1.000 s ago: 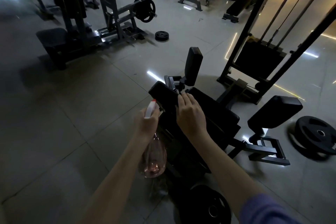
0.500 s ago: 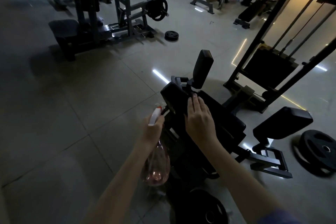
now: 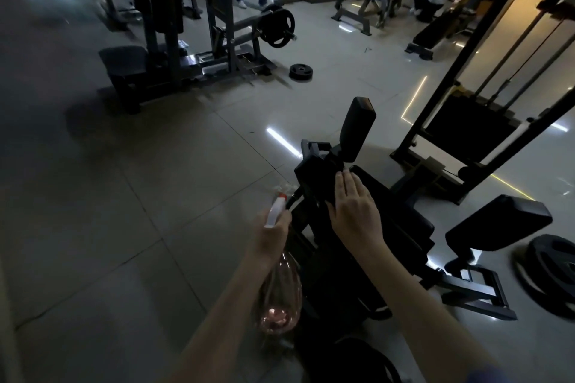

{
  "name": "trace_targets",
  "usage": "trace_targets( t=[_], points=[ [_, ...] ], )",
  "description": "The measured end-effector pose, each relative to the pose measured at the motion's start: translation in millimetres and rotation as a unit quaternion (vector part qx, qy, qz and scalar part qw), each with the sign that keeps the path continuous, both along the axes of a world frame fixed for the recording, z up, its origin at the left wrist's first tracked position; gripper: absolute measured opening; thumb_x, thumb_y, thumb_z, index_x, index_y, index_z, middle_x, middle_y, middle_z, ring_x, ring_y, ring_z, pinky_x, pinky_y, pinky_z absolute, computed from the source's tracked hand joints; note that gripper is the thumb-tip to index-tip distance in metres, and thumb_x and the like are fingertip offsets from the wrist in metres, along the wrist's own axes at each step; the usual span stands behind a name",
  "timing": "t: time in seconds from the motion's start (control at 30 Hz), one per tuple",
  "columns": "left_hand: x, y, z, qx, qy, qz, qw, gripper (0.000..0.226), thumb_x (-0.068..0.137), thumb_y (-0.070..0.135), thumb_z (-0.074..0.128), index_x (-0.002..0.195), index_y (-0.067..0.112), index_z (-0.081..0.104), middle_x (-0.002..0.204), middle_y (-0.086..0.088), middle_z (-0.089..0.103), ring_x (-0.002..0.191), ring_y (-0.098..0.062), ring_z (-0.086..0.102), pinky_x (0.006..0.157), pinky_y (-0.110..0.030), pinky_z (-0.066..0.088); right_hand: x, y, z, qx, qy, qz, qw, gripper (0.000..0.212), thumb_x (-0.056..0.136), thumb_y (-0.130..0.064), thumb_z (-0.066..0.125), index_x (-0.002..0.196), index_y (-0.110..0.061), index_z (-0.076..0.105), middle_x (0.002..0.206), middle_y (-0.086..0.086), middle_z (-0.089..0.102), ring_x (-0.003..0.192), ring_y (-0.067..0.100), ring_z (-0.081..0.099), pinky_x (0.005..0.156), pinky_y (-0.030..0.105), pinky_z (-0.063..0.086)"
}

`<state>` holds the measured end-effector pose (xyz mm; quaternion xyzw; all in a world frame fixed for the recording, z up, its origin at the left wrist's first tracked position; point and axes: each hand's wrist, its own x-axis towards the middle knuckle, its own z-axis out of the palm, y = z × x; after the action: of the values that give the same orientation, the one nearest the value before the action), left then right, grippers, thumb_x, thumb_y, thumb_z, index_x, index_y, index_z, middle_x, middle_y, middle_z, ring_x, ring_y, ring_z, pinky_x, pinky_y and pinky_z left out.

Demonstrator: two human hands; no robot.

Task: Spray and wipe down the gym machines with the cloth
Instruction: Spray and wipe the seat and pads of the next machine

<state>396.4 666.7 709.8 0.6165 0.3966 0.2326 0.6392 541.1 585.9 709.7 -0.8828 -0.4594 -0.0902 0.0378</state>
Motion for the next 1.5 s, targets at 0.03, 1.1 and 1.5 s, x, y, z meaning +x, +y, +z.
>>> trace_targets(
  t=[0.03,1.1,1.5],
  points=[
    [-0.7,3.0,1.1,0.001,0.002,-0.005,1.000,0.033,0.086,0.023,0.046,0.065,0.046,0.056,0.070,-0.008,0.045,0.067,-0.021,0.042,0.062,-0.036,0.031,0.2,5.5,1.3,-0.005,0.000,-0.007,1.000,0.066,0.082,-0.028,0.071,0.132,0.007,0.047,0.132,0.026,0.052,0.122,0.037,0.052,0.099,0.042,0.041],
    [25.7,143.9,-1.8,-0.043,0.041,-0.026,0.998,0.025,0.095,0.015,0.049,0.117,0.020,0.061,0.066,-0.002,0.055,0.061,-0.013,0.051,0.054,-0.025,0.036,22.8,117.4,21.0,0.056,0.137,-0.003,0.989,0.028,0.094,-0.028,0.049,0.109,-0.010,0.064,0.107,0.003,0.061,0.105,0.020,0.055,0.076,0.029,0.047],
    [34.2,183.3,-2.1,-0.048,0.027,-0.279,0.959,0.023,0.093,0.005,0.053,0.075,0.018,0.057,0.077,-0.010,0.055,0.073,-0.020,0.052,0.062,-0.028,0.038,-9.6,97.4,13.4,0.169,0.046,-0.209,0.962,0.023,0.084,-0.014,0.068,0.105,-0.004,0.068,0.097,0.011,0.070,0.093,0.029,0.066,0.072,0.033,0.052]
  ],
)
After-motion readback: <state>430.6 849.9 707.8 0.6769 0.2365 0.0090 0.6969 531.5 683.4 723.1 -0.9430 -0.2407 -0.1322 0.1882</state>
